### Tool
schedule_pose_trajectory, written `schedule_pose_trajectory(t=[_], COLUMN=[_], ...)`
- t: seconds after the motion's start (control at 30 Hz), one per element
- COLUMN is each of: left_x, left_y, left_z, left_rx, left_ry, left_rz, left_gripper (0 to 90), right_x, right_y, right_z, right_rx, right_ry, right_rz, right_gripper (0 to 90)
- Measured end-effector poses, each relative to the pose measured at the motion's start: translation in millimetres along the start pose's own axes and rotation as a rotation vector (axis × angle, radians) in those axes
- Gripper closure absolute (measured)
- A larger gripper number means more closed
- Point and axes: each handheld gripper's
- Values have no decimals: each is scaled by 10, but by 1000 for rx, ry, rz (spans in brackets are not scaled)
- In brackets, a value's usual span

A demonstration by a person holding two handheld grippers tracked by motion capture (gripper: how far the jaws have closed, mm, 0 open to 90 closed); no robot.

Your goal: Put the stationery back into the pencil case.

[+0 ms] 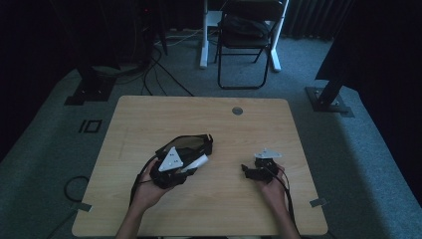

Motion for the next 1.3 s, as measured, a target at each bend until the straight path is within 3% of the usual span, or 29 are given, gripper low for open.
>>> schedule_pose_trajectory(t=[1.3], left_x=[-7], left_y=[-1], left_z=[-235], left_rx=[53], left_ry=[57], left_rz=[19], left_gripper=[708], right_x=[0], right_y=[0], right_z=[0], right_rx=[0], right_ry=[0], right_rz=[0], right_gripper=[271])
Point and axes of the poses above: each handheld gripper's, and its own axes: y roughly backward along the jaws, x roughly out of its top, z roughly to its right, and after that the axes turned 15 degrees about x, right-handed
